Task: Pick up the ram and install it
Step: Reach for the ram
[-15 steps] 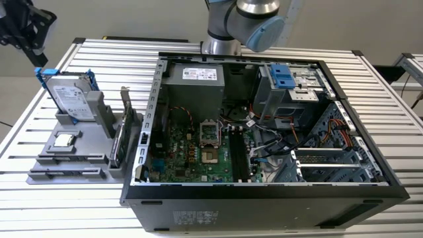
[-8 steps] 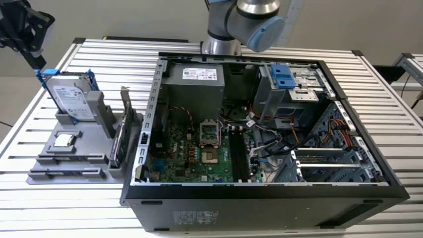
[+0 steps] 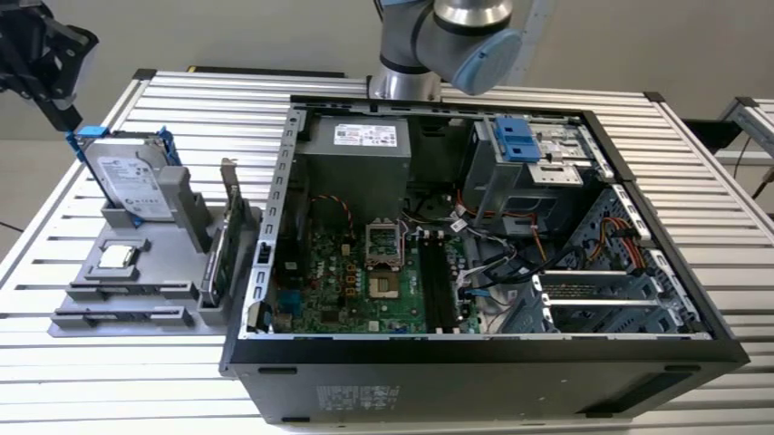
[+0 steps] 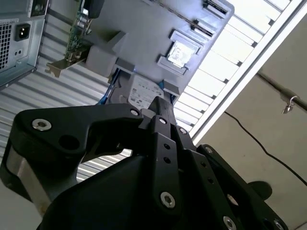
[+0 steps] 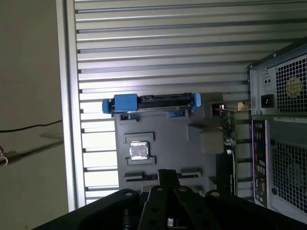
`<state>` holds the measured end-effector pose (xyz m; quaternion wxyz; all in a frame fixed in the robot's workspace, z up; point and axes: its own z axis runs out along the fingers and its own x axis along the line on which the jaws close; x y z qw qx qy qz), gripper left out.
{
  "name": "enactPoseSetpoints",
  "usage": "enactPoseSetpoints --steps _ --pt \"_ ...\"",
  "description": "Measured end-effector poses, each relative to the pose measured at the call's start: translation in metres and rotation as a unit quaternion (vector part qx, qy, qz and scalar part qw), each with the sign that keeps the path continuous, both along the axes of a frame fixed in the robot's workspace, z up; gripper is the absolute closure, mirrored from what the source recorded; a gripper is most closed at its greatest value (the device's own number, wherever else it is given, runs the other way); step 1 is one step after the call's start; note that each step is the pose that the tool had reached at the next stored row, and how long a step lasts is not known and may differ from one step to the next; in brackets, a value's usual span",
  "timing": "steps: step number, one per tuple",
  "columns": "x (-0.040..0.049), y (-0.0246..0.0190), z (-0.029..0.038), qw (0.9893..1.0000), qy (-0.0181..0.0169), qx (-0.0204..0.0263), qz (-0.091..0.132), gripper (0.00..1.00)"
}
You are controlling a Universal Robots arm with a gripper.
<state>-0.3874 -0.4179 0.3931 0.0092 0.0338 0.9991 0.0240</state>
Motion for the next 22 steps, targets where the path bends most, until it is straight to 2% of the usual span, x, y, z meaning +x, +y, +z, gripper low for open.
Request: enactPoseSetpoints --steps 10,22 --pt "0.0019 -0.0107 -0.0002 1.0000 0.0000 0.0000 0.006 1.00" --pt "0.0028 -0.0208 -0.0003 0.9998 0.0000 0.0001 0.022 1.00"
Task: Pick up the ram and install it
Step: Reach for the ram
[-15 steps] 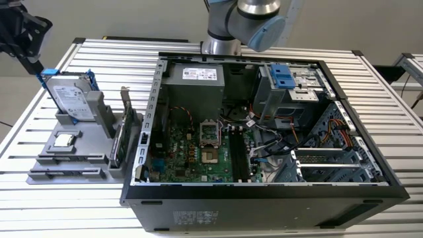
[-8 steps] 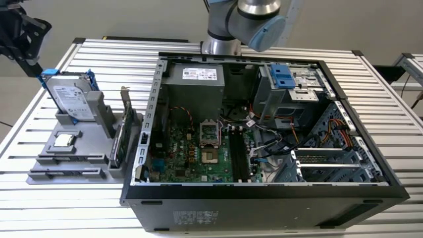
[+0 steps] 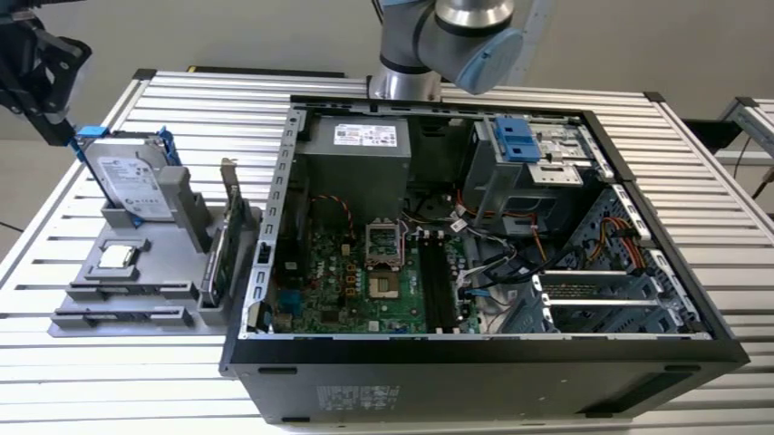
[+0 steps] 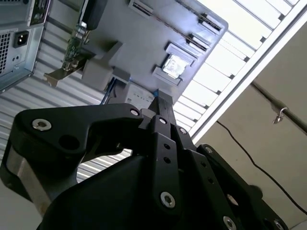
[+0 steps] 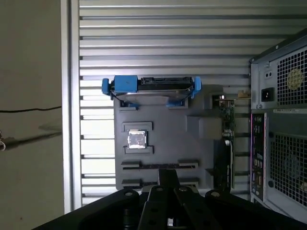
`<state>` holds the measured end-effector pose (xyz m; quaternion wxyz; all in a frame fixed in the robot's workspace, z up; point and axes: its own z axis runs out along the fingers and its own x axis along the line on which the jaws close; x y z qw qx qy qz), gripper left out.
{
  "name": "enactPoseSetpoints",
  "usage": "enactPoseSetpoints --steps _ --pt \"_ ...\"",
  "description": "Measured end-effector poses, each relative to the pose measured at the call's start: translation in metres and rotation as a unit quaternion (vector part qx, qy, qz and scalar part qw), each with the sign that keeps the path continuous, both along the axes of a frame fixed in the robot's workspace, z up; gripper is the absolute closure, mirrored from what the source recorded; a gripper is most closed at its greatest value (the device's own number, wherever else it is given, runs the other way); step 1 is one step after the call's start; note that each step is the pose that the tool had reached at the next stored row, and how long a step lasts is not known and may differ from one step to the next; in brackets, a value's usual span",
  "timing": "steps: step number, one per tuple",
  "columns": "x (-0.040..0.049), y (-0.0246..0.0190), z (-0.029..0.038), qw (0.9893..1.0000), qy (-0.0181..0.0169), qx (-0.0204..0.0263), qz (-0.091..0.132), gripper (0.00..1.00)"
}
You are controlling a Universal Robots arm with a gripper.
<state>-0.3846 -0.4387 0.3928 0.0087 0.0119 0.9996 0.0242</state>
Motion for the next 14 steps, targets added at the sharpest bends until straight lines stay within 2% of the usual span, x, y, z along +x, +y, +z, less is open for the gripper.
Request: enactPoseSetpoints --steps 14 --pt "0.0020 -0.0162 0.0000 0.9999 0.0000 0.0000 0.011 1.00"
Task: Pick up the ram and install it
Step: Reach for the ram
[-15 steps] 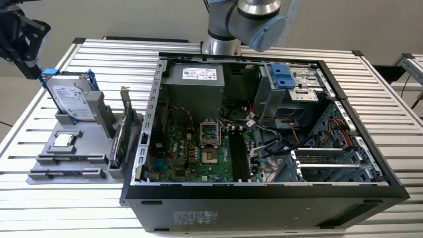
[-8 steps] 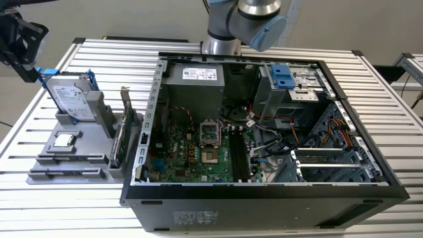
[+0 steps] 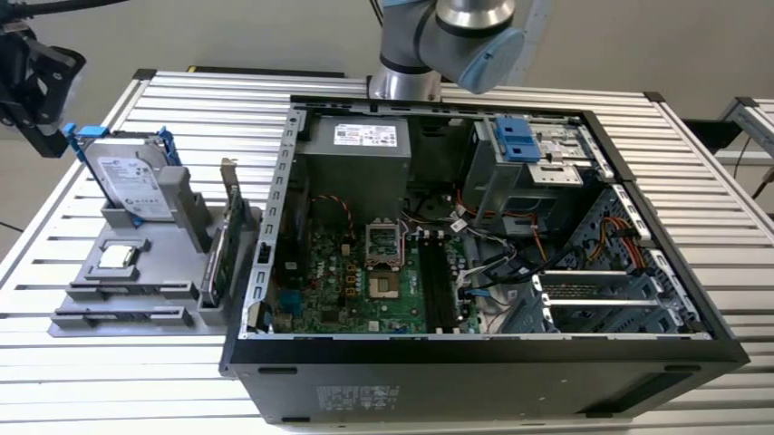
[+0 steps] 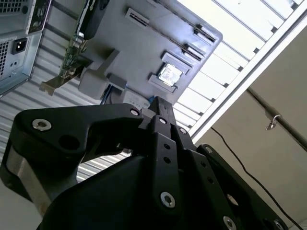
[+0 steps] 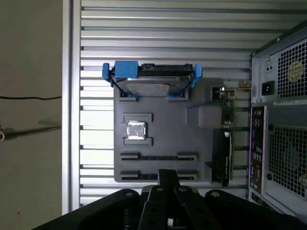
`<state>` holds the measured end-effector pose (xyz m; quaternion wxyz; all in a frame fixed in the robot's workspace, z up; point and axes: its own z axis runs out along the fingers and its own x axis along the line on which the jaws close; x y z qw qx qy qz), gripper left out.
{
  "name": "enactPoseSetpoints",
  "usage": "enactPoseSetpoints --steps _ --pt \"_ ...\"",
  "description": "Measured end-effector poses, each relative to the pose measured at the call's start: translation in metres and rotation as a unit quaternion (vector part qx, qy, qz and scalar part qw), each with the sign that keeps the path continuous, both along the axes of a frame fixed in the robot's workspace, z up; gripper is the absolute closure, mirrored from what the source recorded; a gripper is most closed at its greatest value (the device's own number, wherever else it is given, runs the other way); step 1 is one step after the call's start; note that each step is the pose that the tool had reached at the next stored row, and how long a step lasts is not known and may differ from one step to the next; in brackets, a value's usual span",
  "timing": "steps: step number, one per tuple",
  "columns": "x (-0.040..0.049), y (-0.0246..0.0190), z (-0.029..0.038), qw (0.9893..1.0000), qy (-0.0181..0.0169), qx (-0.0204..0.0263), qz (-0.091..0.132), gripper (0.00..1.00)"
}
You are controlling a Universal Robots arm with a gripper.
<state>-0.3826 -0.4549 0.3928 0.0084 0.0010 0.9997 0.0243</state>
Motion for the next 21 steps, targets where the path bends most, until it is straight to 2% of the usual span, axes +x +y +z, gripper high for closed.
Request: enactPoseSetpoints --steps 21 --pt "0.0051 -0.0244 0.0000 0.9999 0.0000 0.0000 0.013 1.00"
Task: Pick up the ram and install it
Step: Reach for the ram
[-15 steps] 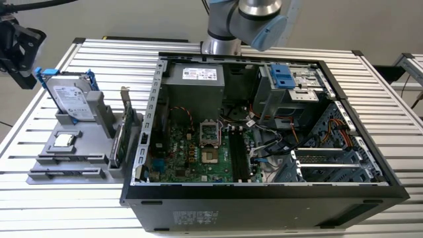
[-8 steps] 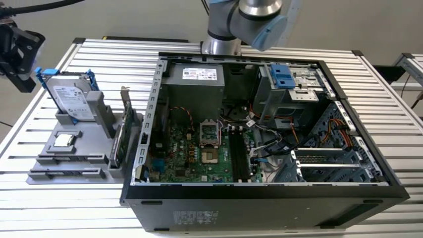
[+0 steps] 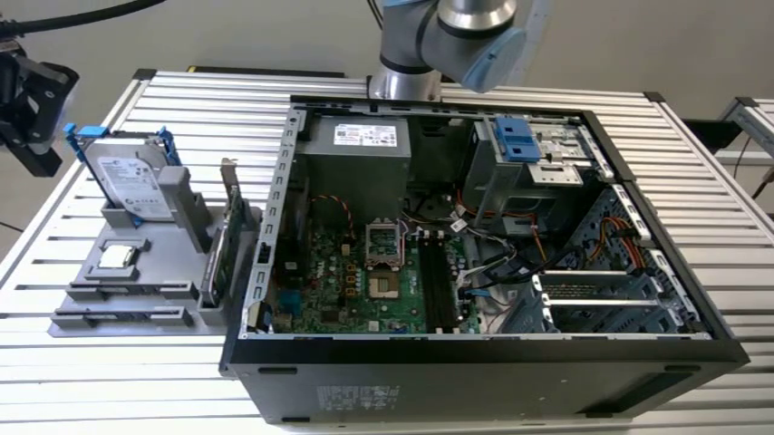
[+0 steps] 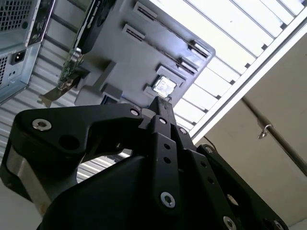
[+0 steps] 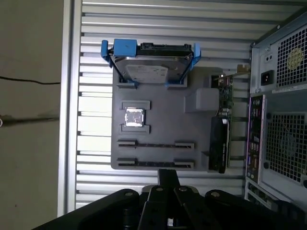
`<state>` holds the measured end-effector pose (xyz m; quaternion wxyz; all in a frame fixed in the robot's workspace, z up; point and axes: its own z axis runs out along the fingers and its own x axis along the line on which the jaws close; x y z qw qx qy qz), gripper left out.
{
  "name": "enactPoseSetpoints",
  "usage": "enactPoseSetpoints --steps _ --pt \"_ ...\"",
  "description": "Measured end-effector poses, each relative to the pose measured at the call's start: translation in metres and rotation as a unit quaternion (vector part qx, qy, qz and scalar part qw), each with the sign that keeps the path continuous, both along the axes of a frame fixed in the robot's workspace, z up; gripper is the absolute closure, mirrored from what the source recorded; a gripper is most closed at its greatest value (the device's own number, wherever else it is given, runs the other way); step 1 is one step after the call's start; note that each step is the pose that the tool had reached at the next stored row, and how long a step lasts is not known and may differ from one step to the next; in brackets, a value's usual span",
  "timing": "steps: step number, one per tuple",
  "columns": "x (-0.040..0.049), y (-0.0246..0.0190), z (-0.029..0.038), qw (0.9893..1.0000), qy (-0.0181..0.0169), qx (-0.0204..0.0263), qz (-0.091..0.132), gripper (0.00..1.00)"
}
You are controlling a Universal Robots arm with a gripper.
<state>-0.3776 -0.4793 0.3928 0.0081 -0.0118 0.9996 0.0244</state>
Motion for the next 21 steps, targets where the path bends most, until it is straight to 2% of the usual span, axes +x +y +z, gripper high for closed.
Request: enactPoseSetpoints --steps 11,21 --pt "0.0018 -0.0127 0.0000 1.0000 0.0000 0.0000 0.004 1.00" --pt "0.0035 -0.0199 0.0000 1.0000 0.0000 0.0000 0.006 1.00"
